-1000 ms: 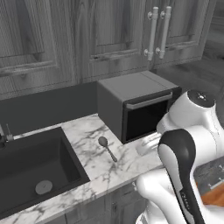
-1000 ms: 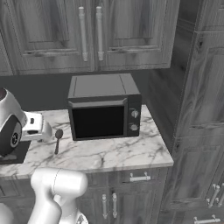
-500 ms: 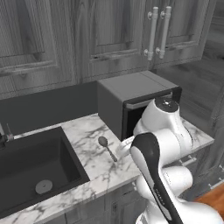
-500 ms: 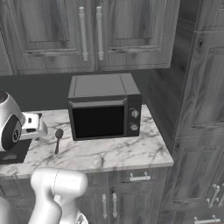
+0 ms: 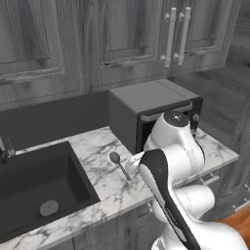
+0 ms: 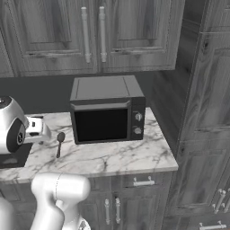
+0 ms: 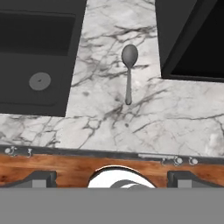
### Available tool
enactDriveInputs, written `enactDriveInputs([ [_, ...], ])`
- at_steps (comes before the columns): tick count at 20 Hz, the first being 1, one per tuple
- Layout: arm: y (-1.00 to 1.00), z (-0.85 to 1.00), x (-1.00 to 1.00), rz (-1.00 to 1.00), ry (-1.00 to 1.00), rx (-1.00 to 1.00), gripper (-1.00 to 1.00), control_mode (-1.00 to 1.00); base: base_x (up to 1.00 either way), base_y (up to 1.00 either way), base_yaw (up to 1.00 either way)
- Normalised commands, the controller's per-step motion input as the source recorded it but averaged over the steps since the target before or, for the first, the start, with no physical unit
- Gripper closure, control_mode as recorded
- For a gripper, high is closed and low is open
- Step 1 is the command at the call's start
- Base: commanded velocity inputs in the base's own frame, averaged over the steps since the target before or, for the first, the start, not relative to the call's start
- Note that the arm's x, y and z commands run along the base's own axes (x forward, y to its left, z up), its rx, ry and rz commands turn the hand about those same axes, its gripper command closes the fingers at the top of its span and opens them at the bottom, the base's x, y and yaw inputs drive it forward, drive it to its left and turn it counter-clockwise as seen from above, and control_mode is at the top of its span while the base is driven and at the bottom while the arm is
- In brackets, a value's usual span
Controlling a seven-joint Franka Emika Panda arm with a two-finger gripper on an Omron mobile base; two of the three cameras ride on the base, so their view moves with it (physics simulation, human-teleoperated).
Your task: Take the fork and place it on the left side of the plate. Then take the spoon and place it on the right side of the plate. Make sure they're directly next to the plate.
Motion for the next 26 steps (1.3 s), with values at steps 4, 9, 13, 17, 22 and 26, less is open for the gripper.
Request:
enactDriveInputs([
  [4, -0.01, -0.27, 0.19, 0.00, 0.01, 0.00, -1.00, -1.00, 0.00, 0.00, 0.00],
  [9, 0.00, -0.32, 0.28, 0.00, 0.00, 0.00, -1.00, -1.00, 0.00, 0.00, 0.00],
  [13, 0.00, -0.31, 0.31, 0.00, 0.00, 0.00, -1.00, -1.00, 0.00, 0.00, 0.00],
  [17, 0.00, -0.29, 0.35, 0.00, 0.05, 0.00, -1.00, -1.00, 0.00, 0.00, 0.00],
  [22, 0.00, -0.29, 0.32, 0.00, 0.06, 0.00, -1.00, -1.00, 0.00, 0.00, 0.00],
  [26, 0.00, -0.24, 0.31, -0.01, 0.06, 0.00, -1.00, -1.00, 0.00, 0.00, 0.00],
])
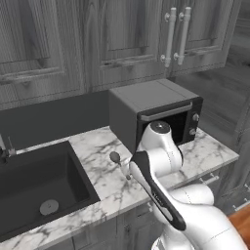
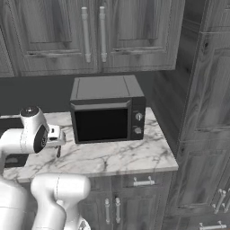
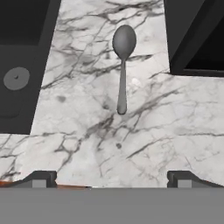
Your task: Take the fork and place it on the left side of the plate. Then take the spoon and place it on the right side of the plate. Make sure they're directly next to the plate.
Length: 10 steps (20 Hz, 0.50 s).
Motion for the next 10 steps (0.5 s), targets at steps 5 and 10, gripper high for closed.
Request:
enactDriveInputs([
  [5, 0.03, -0.27, 0.29, 0.00, 0.07, 0.00, -1.00, -1.00, 0.00, 0.00, 0.00],
  [10, 0.07, -0.32, 0.27, 0.00, 0.05, -0.02, -1.00, -1.00, 0.00, 0.00, 0.00],
])
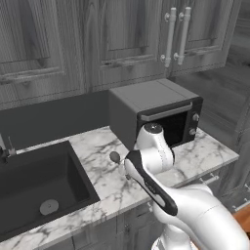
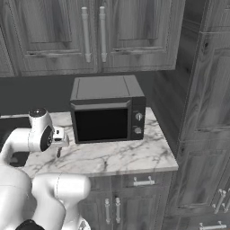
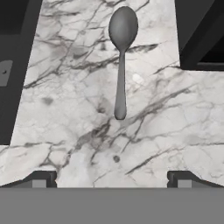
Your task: Take the fork and place it on the left side of the plate. Then take the spoon and place it on the right side of the plate. Make sure they're directly next to the plate.
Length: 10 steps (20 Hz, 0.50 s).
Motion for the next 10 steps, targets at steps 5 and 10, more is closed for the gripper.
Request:
enactDriveInputs([
  [5, 0.10, -0.28, 0.22, 0.00, 0.02, -0.02, -1.00, -1.00, 0.00, 0.00, 0.00],
  [10, 0.14, -0.25, 0.22, 0.00, 0.00, -0.02, -1.00, -1.00, 0.00, 0.00, 0.00],
])
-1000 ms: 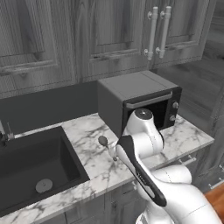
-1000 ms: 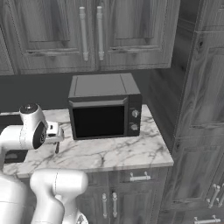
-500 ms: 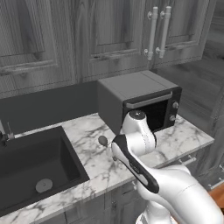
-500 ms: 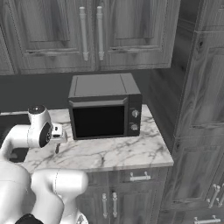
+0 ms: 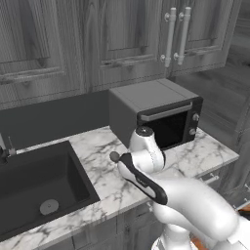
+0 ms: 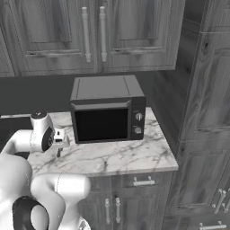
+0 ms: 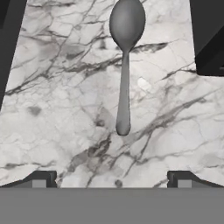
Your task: Take the fork and place it on the left side of the plate. Then take the spoon and place it on the right side of the plate. Make sure they're directly next to the plate.
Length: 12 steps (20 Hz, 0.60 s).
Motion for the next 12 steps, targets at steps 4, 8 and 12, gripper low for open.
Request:
enactDriveInputs([
  [4, 0.05, -0.23, 0.25, 0.00, 0.00, -0.02, -1.00, -1.00, 0.00, 0.00, 0.00],
  [8, 0.02, -0.22, 0.23, 0.00, 0.00, 0.00, -1.00, -1.00, 0.00, 0.00, 0.00],
  [12, 0.03, -0.23, 0.19, 0.00, 0.00, 0.00, -1.00, -1.00, 0.00, 0.00, 0.00],
])
